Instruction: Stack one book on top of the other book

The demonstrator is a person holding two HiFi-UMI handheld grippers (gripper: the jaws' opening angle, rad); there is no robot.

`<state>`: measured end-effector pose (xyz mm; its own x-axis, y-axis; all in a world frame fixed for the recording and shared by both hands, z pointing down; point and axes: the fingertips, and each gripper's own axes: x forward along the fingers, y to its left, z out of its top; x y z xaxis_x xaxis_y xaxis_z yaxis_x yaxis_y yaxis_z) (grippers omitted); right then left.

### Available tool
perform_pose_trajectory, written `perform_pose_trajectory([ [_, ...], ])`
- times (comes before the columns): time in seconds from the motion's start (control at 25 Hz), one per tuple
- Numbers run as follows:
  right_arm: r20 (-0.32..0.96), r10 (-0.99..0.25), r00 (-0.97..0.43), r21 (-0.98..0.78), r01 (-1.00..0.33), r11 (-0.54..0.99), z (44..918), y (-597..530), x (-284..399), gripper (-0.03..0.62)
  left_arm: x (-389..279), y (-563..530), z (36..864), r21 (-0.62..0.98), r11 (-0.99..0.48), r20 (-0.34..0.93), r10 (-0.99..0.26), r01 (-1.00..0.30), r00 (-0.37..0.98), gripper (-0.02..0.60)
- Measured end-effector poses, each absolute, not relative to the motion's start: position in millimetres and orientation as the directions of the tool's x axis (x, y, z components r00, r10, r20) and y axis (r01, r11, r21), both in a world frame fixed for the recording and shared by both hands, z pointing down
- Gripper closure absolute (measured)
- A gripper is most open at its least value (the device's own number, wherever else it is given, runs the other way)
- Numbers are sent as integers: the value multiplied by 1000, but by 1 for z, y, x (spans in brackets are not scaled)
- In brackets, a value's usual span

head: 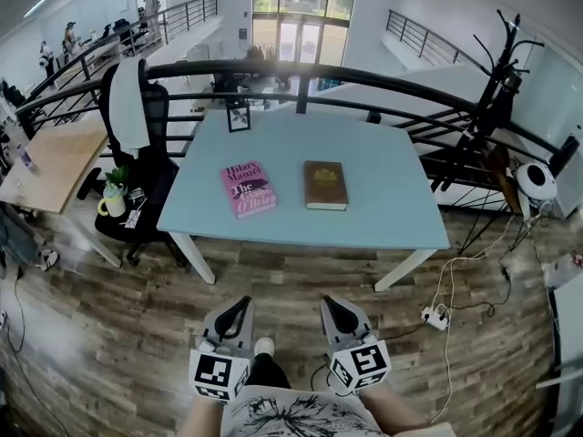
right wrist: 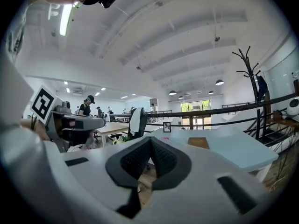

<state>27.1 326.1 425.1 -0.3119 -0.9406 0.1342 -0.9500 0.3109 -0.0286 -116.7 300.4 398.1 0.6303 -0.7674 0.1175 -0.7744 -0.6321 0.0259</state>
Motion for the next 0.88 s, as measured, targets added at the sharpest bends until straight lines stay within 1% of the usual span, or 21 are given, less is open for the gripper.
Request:
perform_pose_trajectory([
  [0.2,129,-944,-303,-38,-953,301,413,222,13,602,-133,201,386,26,-630,110,-770,-776,629,569],
  [0.36,104,-948,-302,-28,-953,301,397,154,-3,602,-150,143,376,13,-630,85,-773,-777,628,569],
  [0.64,134,-932,-337,-62,-941,332,411,79,-26,602,-174,72,388,21,-601,119,-792,-799,599,569],
  [0.88,172,-909,-380,-96,-925,368,429,25,-31,602,-179,27,415,25,-578,152,-804,-816,574,569],
])
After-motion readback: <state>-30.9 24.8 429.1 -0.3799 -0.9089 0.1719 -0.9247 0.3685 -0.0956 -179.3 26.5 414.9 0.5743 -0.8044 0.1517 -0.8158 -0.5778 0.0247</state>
